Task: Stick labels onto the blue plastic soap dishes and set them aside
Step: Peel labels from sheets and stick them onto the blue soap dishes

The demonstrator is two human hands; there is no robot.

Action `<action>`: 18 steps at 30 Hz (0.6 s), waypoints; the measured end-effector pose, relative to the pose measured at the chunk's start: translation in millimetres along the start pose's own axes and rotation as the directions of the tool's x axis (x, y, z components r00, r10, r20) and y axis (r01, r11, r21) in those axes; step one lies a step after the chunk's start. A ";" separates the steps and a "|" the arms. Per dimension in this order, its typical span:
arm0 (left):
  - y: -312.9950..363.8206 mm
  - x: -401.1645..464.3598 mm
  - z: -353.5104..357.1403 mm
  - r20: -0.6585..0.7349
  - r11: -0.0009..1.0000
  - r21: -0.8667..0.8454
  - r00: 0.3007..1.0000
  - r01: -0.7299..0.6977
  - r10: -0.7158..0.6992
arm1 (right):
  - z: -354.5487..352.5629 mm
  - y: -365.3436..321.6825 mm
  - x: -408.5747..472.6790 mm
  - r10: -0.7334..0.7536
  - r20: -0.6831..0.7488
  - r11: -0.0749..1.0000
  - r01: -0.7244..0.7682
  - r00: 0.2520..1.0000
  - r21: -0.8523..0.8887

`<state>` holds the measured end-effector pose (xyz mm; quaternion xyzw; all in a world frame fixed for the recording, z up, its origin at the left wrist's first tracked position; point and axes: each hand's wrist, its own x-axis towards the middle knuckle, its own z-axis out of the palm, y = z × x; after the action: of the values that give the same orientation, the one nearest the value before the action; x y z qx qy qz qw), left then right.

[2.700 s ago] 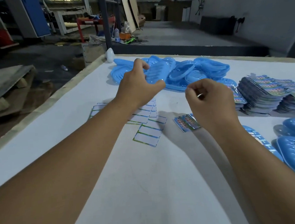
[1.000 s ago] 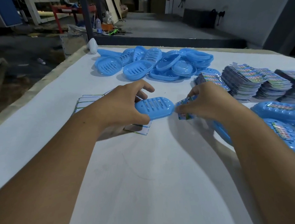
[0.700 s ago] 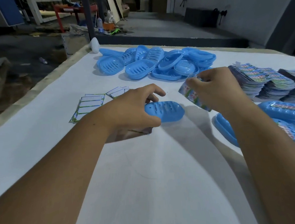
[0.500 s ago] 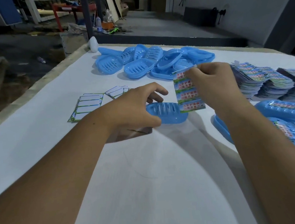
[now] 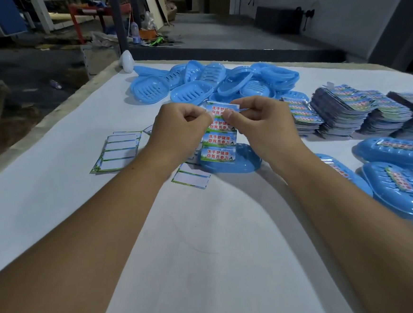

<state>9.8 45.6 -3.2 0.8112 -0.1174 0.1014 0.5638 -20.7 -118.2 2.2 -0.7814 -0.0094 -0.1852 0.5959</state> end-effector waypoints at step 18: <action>-4.3 4.0 5.0 -0.039 0.983 -0.173 0.997 0.061 -0.069 | -0.1 10.0 2.0 -0.067 -0.094 0.998 0.068 0.993 0.013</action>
<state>15.0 42.0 -7.5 0.7605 -0.0866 0.0907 0.6372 -16.6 -121.6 -6.5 -0.7663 -0.0093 -0.2417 0.5952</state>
